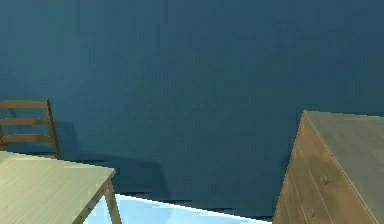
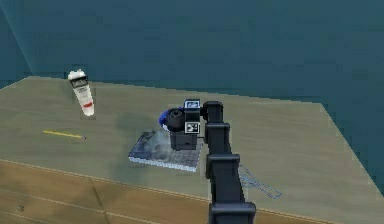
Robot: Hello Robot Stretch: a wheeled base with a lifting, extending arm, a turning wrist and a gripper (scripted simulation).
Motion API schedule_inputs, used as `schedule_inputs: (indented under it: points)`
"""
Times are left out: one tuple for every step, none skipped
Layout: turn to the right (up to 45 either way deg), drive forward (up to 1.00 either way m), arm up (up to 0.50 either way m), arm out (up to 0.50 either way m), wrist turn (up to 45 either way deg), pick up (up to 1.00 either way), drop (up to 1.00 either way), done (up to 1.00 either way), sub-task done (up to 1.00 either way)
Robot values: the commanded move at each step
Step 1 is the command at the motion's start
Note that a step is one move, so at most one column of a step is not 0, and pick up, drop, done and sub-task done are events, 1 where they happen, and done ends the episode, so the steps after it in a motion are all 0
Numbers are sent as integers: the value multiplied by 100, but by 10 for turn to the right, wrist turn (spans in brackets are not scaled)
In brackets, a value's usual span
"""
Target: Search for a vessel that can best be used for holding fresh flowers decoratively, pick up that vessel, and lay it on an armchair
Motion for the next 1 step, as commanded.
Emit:
schedule_inputs:
  points:
    - [0, 0, 10, 0, 0, 0, 0, 0, 0]
